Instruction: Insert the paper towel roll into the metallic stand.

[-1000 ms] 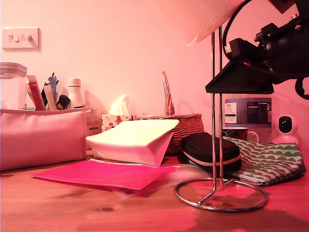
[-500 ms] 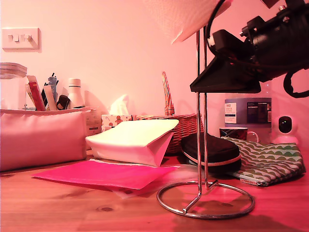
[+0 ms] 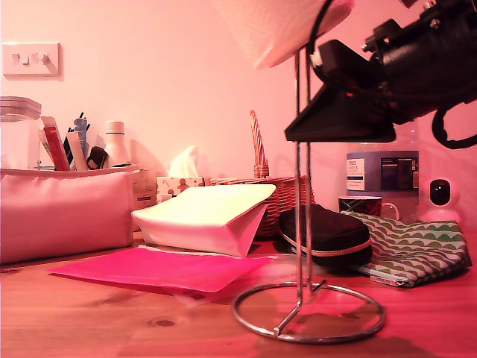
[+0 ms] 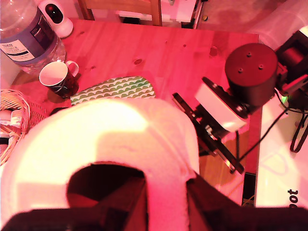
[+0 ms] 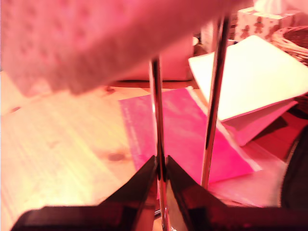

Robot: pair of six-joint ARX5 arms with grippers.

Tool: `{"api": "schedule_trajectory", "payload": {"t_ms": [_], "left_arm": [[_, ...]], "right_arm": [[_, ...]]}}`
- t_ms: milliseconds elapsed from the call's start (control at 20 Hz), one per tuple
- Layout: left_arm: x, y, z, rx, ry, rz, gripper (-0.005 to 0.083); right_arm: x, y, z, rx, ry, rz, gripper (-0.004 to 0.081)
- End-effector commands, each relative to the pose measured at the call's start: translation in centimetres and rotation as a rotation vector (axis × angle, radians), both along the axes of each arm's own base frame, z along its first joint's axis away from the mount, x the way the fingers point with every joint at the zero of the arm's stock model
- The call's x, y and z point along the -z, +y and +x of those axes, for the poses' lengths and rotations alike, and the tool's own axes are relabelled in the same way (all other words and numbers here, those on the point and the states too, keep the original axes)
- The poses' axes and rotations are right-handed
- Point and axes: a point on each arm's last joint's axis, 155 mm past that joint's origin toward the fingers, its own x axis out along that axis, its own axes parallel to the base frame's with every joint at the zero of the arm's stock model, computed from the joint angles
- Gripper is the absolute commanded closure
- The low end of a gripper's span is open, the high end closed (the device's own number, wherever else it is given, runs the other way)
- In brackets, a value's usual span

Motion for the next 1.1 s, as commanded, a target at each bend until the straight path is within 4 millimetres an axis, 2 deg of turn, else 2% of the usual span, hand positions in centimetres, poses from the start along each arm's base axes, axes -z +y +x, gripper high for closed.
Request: {"api": "schedule_trajectory", "payload": {"t_ms": [0,350,600,650,800,1050], "left_arm": [[3.0,-2.3,2.1,0.004,0.039,0.052,0.0798],[3.2,-2.4,2.1,0.008,0.04,0.057,0.0798],[3.2,-2.7,1.7,0.021,0.038,0.057,0.0798],[3.2,-2.7,1.7,0.022,0.038,0.058,0.0798],[3.1,-2.6,1.8,0.024,0.026,0.06,0.0798],[2.8,-2.0,2.1,0.009,-0.01,0.073,0.0798]], "right_arm": [[1.7,2.8,-4.2,-0.167,0.074,-0.011,0.0783],[1.8,4.1,-6.1,-0.217,0.081,-0.018,0.0783],[3.6,3.1,-5.8,-0.175,0.115,-0.083,0.0782],[3.9,3.1,-6.0,-0.182,0.129,-0.092,0.0762],[4.9,2.7,-6.5,-0.182,0.181,-0.116,0.0618],[4.4,2.4,-7.1,-0.193,0.19,-0.11,0.0592]]}}
